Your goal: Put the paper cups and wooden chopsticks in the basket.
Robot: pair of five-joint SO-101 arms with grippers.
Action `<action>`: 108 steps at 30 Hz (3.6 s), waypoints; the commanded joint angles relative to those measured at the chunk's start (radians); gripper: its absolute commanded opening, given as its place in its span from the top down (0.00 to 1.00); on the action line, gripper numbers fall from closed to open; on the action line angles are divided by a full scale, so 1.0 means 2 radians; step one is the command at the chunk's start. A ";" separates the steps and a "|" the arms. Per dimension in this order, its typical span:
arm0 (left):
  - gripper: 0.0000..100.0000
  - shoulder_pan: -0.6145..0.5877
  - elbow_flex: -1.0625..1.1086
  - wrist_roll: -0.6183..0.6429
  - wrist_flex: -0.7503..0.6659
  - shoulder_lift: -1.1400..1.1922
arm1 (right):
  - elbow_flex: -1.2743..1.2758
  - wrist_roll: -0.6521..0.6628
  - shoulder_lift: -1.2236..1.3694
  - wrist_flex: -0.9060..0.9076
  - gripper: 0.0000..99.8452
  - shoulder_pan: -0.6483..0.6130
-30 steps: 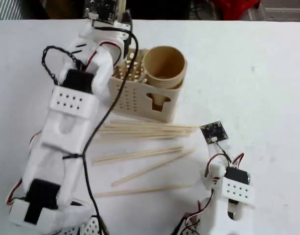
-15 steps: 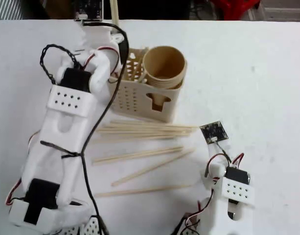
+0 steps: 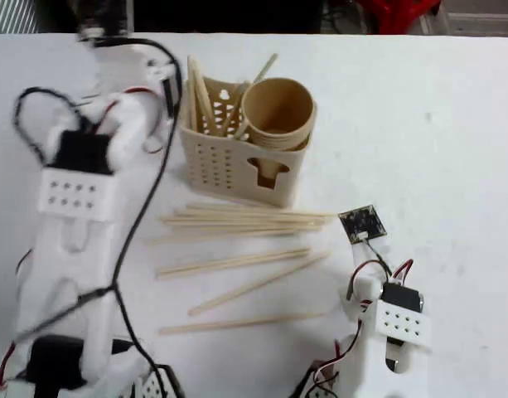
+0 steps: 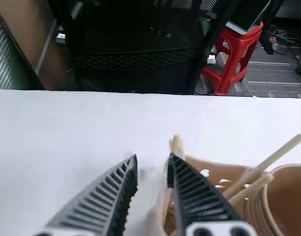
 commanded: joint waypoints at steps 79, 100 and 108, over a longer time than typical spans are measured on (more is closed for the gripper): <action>0.88 -0.227 0.379 -0.018 -0.151 -0.065 | -0.175 0.252 0.207 -0.023 0.97 -0.440; 0.88 -0.227 0.376 -0.018 -0.156 -0.065 | -0.204 0.116 0.208 0.068 0.78 -0.560; 0.88 -0.231 0.379 -0.054 -0.180 -0.065 | -0.191 0.136 0.267 0.003 0.78 -0.569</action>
